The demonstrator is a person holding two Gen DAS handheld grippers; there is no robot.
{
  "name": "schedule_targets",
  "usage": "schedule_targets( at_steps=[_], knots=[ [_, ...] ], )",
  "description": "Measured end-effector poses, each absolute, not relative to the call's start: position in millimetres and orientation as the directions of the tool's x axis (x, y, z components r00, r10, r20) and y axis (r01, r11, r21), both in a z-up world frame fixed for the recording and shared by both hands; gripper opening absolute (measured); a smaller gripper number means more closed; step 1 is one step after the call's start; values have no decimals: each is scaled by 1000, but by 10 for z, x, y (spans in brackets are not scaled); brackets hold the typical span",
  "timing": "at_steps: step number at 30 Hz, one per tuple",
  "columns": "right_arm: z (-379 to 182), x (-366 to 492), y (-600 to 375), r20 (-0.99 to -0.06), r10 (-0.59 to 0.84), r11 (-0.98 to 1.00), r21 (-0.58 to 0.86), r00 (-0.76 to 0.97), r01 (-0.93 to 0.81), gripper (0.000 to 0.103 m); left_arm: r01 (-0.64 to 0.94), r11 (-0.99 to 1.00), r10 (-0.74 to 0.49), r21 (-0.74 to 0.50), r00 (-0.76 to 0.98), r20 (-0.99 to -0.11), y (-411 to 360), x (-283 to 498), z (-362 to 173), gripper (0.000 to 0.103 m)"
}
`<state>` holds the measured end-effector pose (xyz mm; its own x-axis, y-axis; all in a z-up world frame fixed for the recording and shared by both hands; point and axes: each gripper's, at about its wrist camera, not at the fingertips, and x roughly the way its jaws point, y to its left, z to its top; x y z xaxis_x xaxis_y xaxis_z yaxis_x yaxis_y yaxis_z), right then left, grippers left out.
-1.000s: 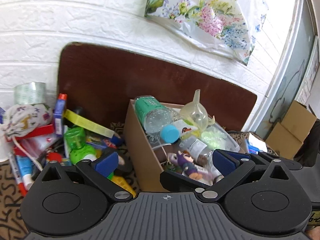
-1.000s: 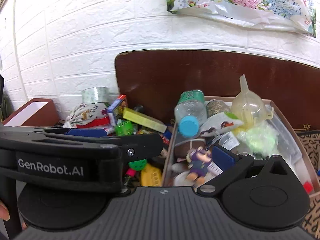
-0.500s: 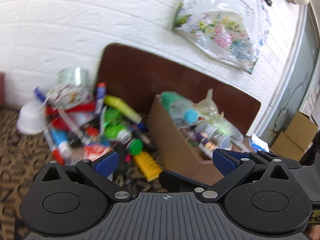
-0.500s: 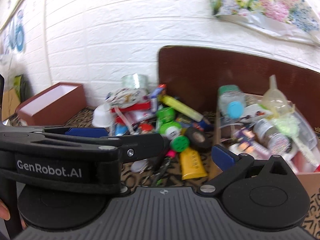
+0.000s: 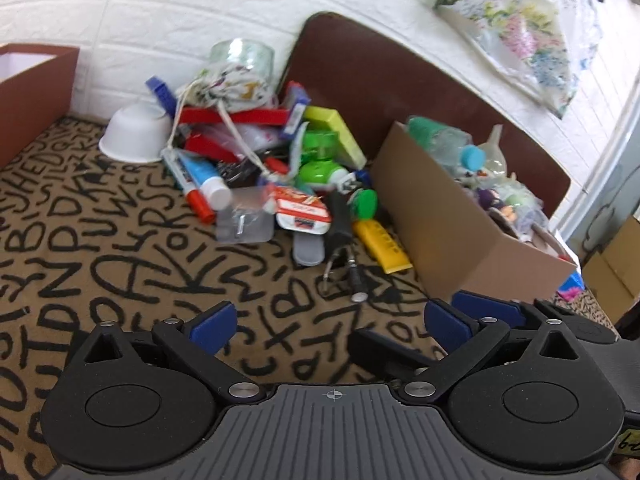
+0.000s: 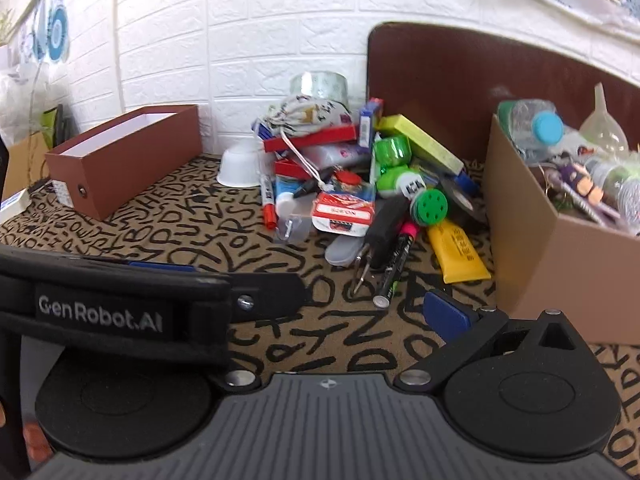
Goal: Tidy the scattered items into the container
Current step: 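Move the left gripper to the black key fob and grasp it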
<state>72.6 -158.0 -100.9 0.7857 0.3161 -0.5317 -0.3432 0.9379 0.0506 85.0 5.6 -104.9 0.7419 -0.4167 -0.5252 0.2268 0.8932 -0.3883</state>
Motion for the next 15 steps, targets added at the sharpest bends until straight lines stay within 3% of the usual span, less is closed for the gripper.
schedule_targets(
  at_steps=[4,10,15],
  knots=[
    [-1117,846,-1647,-548,287,953,78,786,-293,103,234,894,-421,-383,734,-533,50,1004,-1095,98],
    [-1265,977,-1695,-564,237,969,76,791,-237,99,255,876,-460,-409,694,-554,-36,1247,-1198,76],
    [-1325,1120,-1640,-572,207,973,32,794,-230,72,292,864,-491,-410,668,-559,-175,1421,-1208,59]
  ],
)
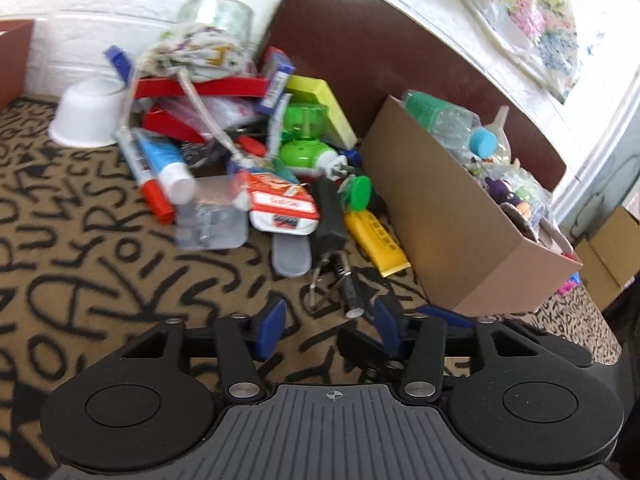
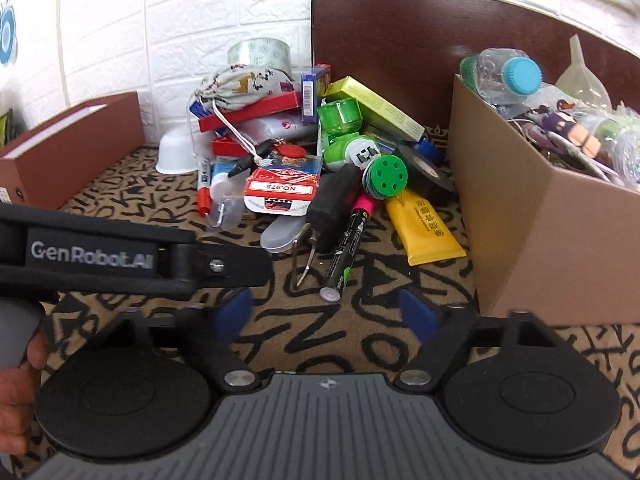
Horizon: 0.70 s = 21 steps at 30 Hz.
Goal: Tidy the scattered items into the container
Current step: 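Move the left gripper to the black key fob and grasp it, then lift the black key fob off the cloth with the left gripper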
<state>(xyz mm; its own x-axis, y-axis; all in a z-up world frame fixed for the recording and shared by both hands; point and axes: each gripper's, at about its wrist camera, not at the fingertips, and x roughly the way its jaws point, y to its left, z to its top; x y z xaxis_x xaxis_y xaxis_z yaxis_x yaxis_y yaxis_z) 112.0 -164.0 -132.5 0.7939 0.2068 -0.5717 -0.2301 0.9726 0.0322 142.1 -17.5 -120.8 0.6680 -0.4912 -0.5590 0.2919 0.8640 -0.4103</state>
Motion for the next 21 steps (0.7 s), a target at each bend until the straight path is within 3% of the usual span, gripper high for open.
schedule_targets(
  at_steps=[3,10,12,17,21],
  knots=[
    [-1346,1206,-1618,-570,219,970,42,792,-238,57,314,857,-507,-409,658,-557,-257,1530,-1196,46],
    [-1379,1369,-1556,-548,273,957,69,790,-283,33,348,850,-525,-395,624,-579,-395,1831,-1197,28],
    [-1398,1403,-1541,-542,290,952,75,789,-298,16,352,851,-524,-390,619,-585,-413,1882,-1211,18],
    [-1461,1451,-1579,-540,311,948,113,782,-299,5,343,850,-526,-400,606,-598,-403,1945,-1265,7],
    [-1463,1406,-1645,-538,341,939,158,771,-305,4,350,850,-525,-393,603,-600,-417,1878,-1249,6]
  ],
)
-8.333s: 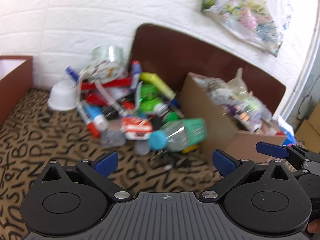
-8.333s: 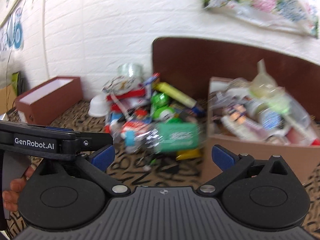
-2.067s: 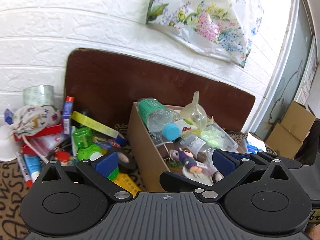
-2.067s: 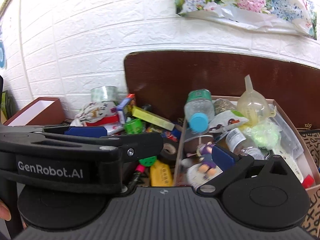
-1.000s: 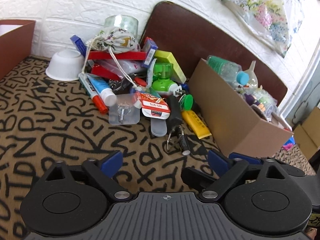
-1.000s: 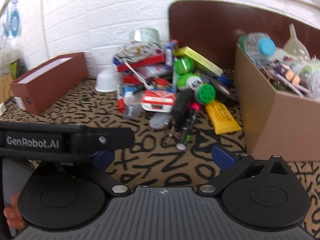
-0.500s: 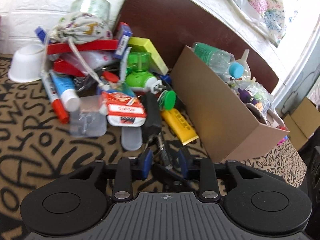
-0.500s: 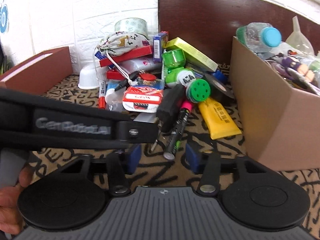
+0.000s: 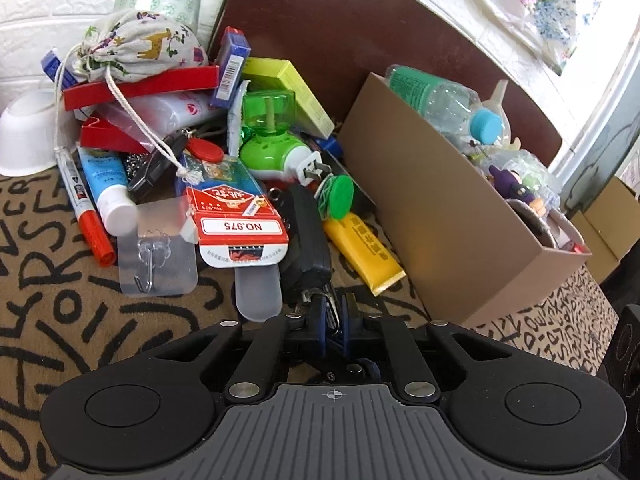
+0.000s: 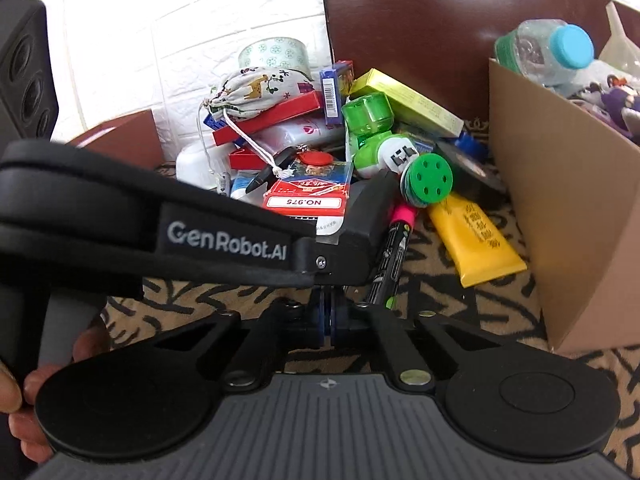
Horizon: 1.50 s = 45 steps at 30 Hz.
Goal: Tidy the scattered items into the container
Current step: 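Lift the black key fob off the cloth with the left gripper, then grasp the key fob ring with the right gripper while the left gripper releases the fob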
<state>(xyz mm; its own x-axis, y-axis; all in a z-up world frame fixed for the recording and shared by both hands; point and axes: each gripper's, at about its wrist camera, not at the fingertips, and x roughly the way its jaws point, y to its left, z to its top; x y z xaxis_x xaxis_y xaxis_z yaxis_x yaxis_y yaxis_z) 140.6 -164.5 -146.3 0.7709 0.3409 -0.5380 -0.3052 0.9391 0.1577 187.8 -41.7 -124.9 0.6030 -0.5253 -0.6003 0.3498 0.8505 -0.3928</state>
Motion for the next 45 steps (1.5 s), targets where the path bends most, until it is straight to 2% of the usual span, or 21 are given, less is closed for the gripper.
schedule_targets(
  at_steps=[8,17,21,25,33,34,35,36,38,40,42,44,45],
  knots=[
    [-1384,1104,-1705,-540,383,922,168,750,-350,4,337,843,-536,-419,589,-604,-351,1553,-1169,4],
    [-1269,343,-1784,-575,441,890,178,689,-421,3,351,820,-571,-451,538,-620,-288,736,-1096,3],
    [-1260,-30,-1833,-595,441,890,190,672,-415,4,360,803,-595,-474,504,-626,-336,378,-1110,4],
    [-1279,-337,-1920,-617,434,892,194,657,-408,4,415,794,-604,-444,461,-650,-442,86,-1101,6],
    [-1274,-725,-2167,-613,407,912,242,677,-330,4,489,753,-641,-441,394,-658,-630,-218,-1102,11],
    [-1273,-751,-2201,-612,402,915,244,680,-322,4,493,747,-647,-445,387,-657,-650,-229,-1107,13],
    [-1277,-777,-2237,-612,397,917,246,684,-313,4,495,745,-649,-447,384,-657,-665,-239,-1112,35],
    [-1280,-794,-2276,-612,389,921,247,689,-301,4,492,746,-649,-449,387,-655,-660,-245,-1117,42],
    [-1287,-800,-2345,-616,360,933,242,700,-266,5,480,754,-644,-448,404,-649,-626,-247,-1099,49],
    [-1293,-783,-2411,-623,321,947,233,713,-223,13,457,774,-625,-439,437,-646,-568,-230,-1074,54],
    [-1292,-767,-2473,-626,282,958,220,727,-183,28,418,793,-606,-443,471,-641,-475,-182,-1057,67],
    [-1273,-747,-2517,-620,255,965,208,742,-158,42,372,816,-578,-443,509,-637,-368,-110,-1054,69],
    [-1255,-743,-2519,-611,242,969,191,753,-156,45,353,826,-564,-440,524,-639,-324,-68,-1062,69]
  ],
)
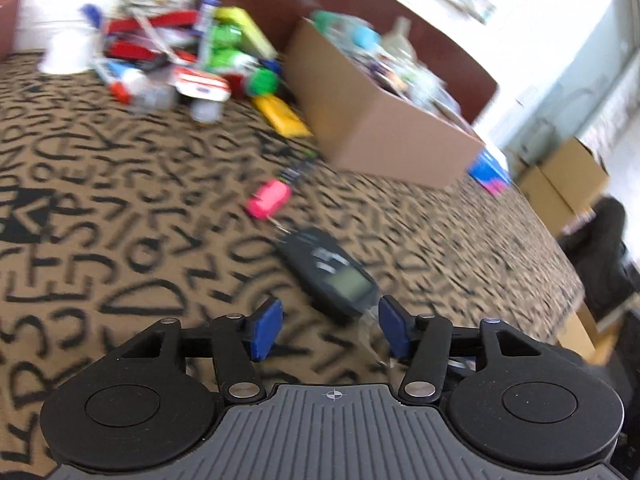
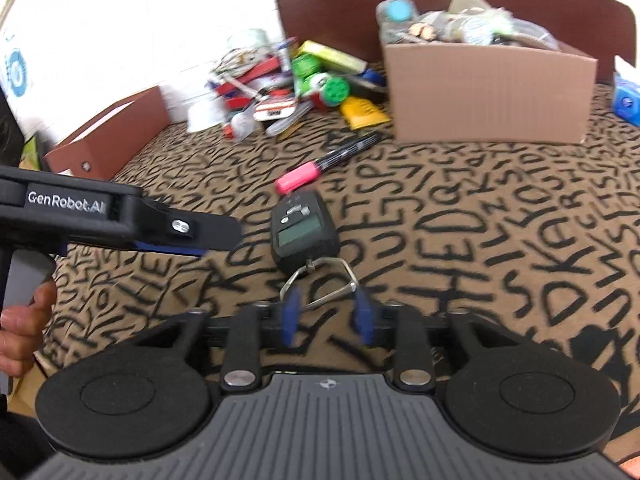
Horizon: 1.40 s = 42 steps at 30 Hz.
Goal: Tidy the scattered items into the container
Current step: 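Grasp the key fob ring with the right gripper while the left gripper releases the fob, then grasp the pink highlighter marker with the left gripper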
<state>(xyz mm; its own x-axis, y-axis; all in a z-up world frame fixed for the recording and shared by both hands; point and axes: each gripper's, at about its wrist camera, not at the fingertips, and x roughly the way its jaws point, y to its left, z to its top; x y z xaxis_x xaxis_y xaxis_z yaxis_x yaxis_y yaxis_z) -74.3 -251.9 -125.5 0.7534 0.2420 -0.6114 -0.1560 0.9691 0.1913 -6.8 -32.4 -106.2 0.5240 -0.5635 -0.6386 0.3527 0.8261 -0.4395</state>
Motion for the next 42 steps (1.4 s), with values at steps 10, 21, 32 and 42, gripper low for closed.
schedule_targets(
  at_steps=[10,21,32,42],
  knots=[
    [-1209,-421,-2197,-583,249,958,28,773,-286,67,305,844,-536,-442,531,-657,-273,200,-1200,70],
    [-1236,-51,-2150,-598,240,958,20,765,-285,65,308,858,-513,-411,543,-664,-421,702,-1232,67],
    [-1329,55,-2173,-621,263,955,62,738,-289,64,440,847,-501,-298,471,-726,-1026,1414,-1301,54],
    [-1342,67,-2187,-631,284,952,97,721,-290,63,389,850,-522,-355,526,-672,-949,1492,-1195,11]
  ],
)
